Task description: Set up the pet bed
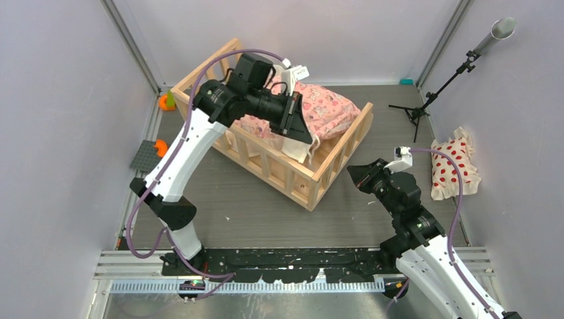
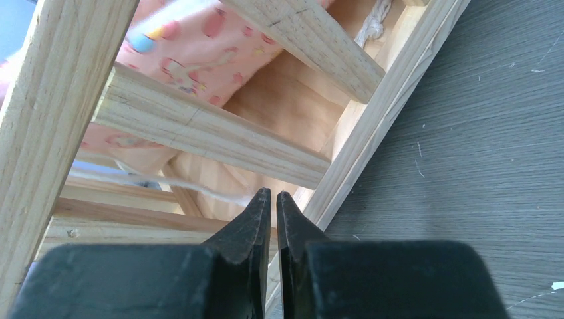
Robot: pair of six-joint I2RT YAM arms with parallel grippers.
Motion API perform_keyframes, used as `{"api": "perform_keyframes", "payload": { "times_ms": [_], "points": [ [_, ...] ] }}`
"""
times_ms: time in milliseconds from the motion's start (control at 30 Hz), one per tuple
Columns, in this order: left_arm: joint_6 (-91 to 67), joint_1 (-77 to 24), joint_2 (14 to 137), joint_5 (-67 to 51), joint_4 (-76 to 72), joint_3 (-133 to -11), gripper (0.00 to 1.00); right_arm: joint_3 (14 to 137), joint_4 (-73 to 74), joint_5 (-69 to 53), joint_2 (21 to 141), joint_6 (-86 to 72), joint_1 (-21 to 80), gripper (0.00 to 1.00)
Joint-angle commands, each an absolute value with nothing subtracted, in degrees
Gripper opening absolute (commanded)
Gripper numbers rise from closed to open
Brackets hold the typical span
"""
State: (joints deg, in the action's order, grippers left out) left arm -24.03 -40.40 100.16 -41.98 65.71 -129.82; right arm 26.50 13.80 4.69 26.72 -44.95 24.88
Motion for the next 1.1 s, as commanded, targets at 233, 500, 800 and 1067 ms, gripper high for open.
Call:
{"api": "perform_keyframes", "payload": {
  "times_ms": [233,500,800,1067],
  "points": [
    [-21.0,-44.4,94.4,-46.1,64.3,-121.3,0.0,25.9,10.3,5.0,27.9,-45.8,24.8,0.14],
    [-21.7,-45.8,94.8,-46.1,65.5,-126.6,0.0,25.8,10.8,4.8,27.5,-46.0,24.7,0.14],
    [-22.1,-45.9,93.6,-45.7,65.6,-127.1,0.0,25.9,10.9,4.7,27.7,-46.0,24.8,0.14],
    [-22.6,-46.4,93.9,-46.4,65.8,-129.2,0.0,25.8,10.8,4.7,27.9,-46.0,24.8,0.14]
  ]
}}
